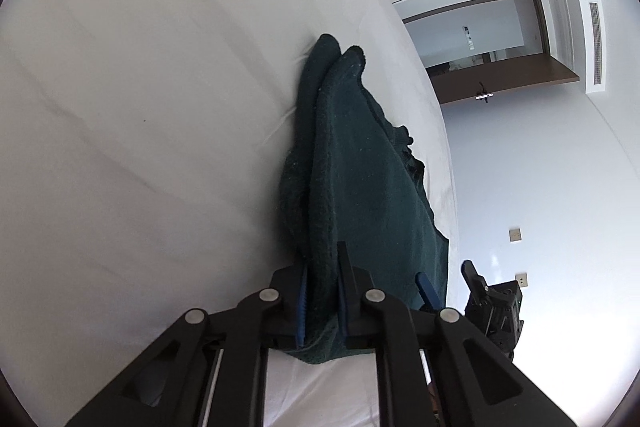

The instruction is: Fold small clothes

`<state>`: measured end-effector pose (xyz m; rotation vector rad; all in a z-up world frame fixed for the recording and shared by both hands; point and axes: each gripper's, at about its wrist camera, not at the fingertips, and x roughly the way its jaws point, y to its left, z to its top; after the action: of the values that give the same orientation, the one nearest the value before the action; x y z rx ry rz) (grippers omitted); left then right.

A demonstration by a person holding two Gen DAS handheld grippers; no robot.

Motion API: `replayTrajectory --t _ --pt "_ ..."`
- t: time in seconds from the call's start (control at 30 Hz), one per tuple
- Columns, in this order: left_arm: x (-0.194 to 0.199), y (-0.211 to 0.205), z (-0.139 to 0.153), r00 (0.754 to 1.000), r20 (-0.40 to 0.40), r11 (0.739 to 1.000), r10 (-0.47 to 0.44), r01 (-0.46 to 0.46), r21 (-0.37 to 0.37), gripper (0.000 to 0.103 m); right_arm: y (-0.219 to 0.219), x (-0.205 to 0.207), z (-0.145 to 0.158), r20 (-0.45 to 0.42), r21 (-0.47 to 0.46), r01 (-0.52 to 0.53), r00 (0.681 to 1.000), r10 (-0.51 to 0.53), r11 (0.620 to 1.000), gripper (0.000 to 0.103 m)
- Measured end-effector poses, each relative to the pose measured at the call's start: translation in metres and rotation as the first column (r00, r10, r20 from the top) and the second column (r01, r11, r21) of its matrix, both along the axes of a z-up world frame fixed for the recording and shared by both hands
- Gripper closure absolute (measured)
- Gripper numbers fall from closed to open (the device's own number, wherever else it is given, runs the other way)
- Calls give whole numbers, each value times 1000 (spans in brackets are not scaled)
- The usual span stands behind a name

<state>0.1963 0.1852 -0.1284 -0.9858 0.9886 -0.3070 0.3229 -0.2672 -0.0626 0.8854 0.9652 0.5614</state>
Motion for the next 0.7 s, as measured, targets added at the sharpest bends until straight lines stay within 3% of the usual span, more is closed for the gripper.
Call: replayTrajectory --t 0.2,0.43,0.57,0.7 --pt "6 -14 23 999 51 999 -9 7 52 92 16 37 -23 -57 13 -42 997 42 999 41" --pt "17 -64 70 986 137 983 -92 69 168 93 11 49 -35 -63 121 -64 995 72 991 41" --pt "25 -116 96 964 185 955 -191 139 261 93 3 55 -35 -90 202 -60 993 80 978 40" --pt "37 -172 96 936 191 918 -297 224 327 93 -15 60 -28 -63 337 -61 994 87 940 29"
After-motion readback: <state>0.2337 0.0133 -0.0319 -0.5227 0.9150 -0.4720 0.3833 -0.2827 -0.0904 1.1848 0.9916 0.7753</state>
